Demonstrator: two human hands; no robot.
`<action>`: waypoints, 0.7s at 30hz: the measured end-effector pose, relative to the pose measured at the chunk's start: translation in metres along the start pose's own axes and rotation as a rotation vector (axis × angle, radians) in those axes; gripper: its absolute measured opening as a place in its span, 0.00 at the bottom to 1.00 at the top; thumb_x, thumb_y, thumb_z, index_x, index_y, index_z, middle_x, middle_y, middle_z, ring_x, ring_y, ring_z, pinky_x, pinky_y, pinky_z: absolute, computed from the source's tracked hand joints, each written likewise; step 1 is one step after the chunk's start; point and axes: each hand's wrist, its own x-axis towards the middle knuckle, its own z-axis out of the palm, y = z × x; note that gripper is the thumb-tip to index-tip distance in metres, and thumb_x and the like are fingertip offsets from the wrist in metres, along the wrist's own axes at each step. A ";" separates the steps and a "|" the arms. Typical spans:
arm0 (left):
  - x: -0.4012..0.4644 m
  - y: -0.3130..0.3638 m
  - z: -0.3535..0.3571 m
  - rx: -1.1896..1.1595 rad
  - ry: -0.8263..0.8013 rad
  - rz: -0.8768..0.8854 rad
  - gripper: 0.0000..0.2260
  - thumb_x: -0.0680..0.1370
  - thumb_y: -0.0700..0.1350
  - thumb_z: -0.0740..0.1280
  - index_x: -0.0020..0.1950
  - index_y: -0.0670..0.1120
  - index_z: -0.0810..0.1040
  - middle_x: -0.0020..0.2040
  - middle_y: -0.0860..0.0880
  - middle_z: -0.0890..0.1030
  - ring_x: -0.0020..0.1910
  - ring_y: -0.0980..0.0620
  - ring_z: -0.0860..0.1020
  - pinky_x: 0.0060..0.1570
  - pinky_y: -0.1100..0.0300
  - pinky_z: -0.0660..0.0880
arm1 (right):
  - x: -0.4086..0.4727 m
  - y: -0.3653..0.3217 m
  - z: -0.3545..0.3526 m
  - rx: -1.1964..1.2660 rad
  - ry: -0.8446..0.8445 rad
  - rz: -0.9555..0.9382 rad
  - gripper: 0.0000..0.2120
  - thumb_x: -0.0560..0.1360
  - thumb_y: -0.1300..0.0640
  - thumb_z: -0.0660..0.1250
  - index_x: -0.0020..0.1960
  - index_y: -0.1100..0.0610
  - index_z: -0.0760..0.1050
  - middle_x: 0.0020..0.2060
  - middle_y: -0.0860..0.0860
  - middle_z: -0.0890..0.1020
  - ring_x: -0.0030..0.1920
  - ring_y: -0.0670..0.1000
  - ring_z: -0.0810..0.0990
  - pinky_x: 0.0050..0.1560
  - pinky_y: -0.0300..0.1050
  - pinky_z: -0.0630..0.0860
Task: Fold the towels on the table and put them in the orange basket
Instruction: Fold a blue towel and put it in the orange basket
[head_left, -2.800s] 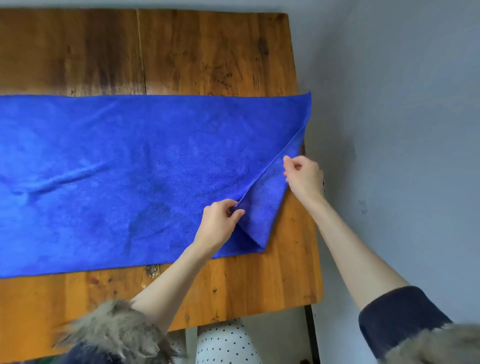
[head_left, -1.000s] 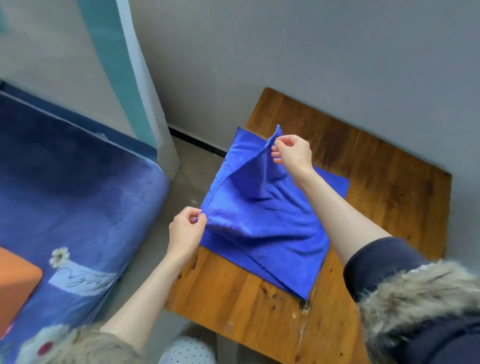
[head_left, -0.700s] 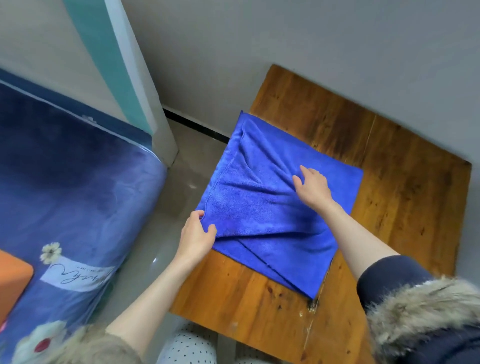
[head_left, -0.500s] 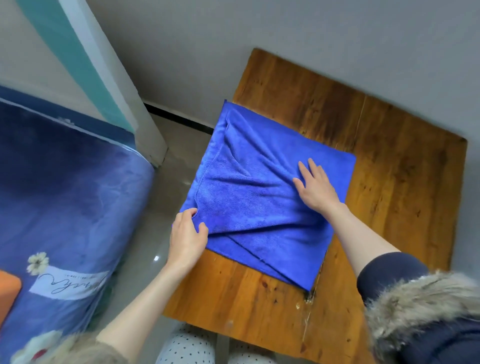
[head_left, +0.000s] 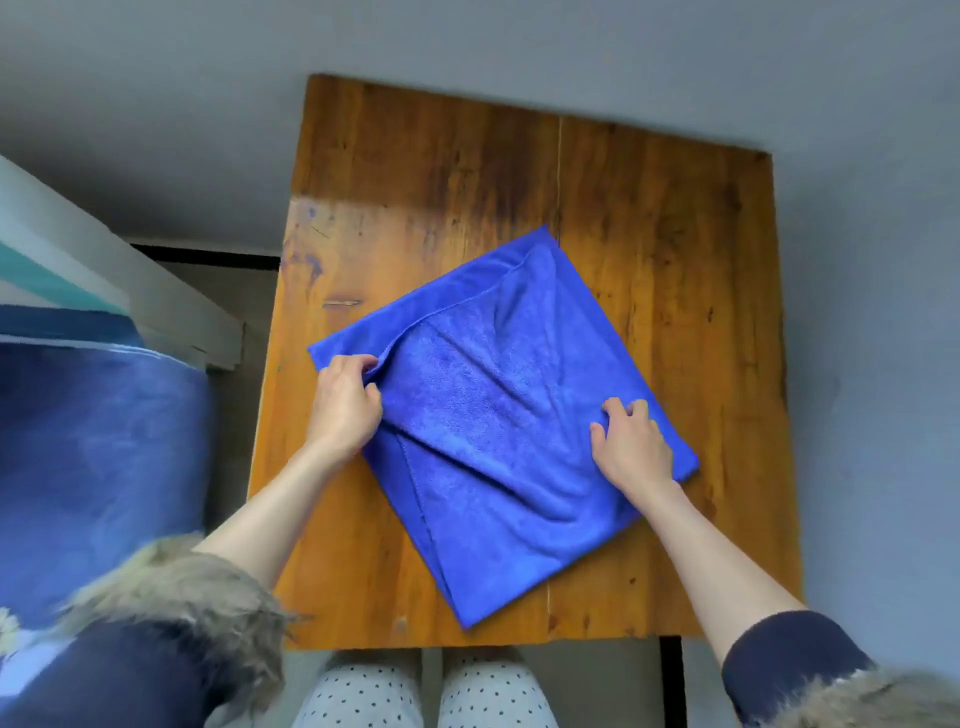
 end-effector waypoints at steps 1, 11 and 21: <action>0.003 0.007 0.003 0.014 -0.008 0.023 0.17 0.75 0.32 0.59 0.62 0.38 0.74 0.61 0.39 0.75 0.63 0.41 0.71 0.63 0.55 0.65 | -0.004 0.008 0.001 0.004 -0.031 0.030 0.17 0.79 0.51 0.58 0.64 0.58 0.67 0.60 0.60 0.69 0.58 0.64 0.74 0.52 0.53 0.72; 0.007 0.053 0.030 0.103 -0.022 0.117 0.14 0.77 0.35 0.59 0.62 0.39 0.74 0.61 0.40 0.75 0.61 0.42 0.72 0.59 0.52 0.67 | 0.004 0.057 -0.011 0.021 -0.311 0.167 0.17 0.79 0.44 0.55 0.42 0.55 0.72 0.54 0.58 0.79 0.55 0.59 0.78 0.48 0.46 0.71; 0.012 0.045 0.011 0.013 0.058 0.046 0.06 0.77 0.41 0.65 0.52 0.42 0.79 0.50 0.46 0.81 0.47 0.50 0.75 0.46 0.65 0.65 | 0.093 0.006 -0.058 0.122 0.182 -0.309 0.19 0.80 0.56 0.56 0.71 0.55 0.65 0.69 0.54 0.66 0.70 0.55 0.60 0.65 0.54 0.62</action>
